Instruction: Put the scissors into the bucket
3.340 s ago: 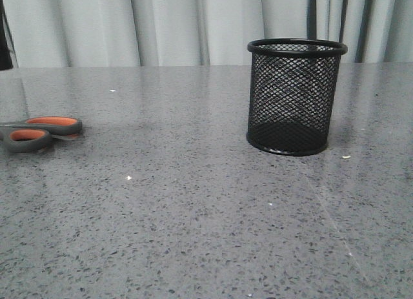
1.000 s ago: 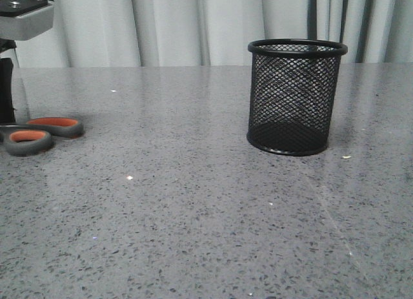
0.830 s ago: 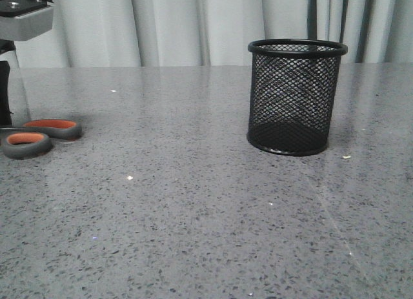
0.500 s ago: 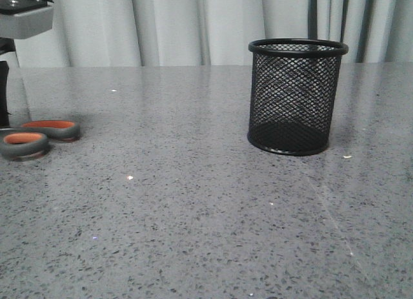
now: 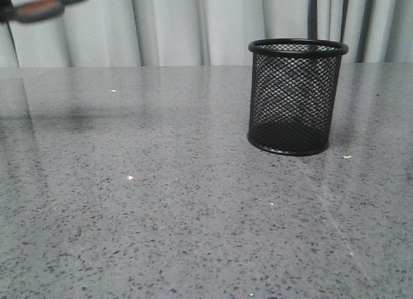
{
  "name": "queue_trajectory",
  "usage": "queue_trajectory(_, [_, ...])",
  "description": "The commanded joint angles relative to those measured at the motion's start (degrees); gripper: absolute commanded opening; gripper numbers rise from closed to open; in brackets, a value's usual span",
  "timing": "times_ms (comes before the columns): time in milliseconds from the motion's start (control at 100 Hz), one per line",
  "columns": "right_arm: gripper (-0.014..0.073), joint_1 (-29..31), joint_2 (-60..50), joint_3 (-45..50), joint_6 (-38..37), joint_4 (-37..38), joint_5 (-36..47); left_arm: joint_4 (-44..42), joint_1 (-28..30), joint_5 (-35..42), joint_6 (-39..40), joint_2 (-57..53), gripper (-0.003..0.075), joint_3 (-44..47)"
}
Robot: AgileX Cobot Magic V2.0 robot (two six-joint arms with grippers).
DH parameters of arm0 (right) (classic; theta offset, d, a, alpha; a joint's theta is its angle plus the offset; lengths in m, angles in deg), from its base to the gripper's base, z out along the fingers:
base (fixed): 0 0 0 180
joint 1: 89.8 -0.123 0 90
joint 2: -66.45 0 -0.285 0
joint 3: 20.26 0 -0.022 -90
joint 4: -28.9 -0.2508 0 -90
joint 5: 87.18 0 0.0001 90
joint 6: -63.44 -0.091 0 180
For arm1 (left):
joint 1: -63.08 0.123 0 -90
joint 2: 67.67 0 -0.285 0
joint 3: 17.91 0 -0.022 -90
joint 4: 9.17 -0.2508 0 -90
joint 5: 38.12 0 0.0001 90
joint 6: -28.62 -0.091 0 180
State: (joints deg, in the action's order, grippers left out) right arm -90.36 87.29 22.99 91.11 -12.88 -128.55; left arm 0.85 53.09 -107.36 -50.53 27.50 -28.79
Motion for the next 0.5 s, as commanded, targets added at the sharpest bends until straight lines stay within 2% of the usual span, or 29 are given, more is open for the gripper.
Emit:
queue_trajectory(0, [0.0511, -0.1, 2.4, -1.8, 1.2, -9.1, 3.8, 2.3, -2.2, 1.4, 0.7, -4.3, 0.0125, -2.8])
queue_trajectory(150, [0.0511, -0.1, 6.6, -2.7, 14.4, -28.1, -1.1, 2.3, -8.5, 2.4, 0.7, -6.5, 0.0125, -3.7])
queue_trajectory(260, [0.0511, -0.1, 11.1, -5.2, 18.4, -39.2, -4.9, 2.3, -14.2, 2.5, 1.4, -7.1, 0.0125, -4.1])
queue_trajectory(490, [0.0512, -1.1, 19.8, -13.1, 18.4, -40.8, -8.4, 2.2, -23.1, 3.6, 2.2, -7.1, 0.0125, -4.1])
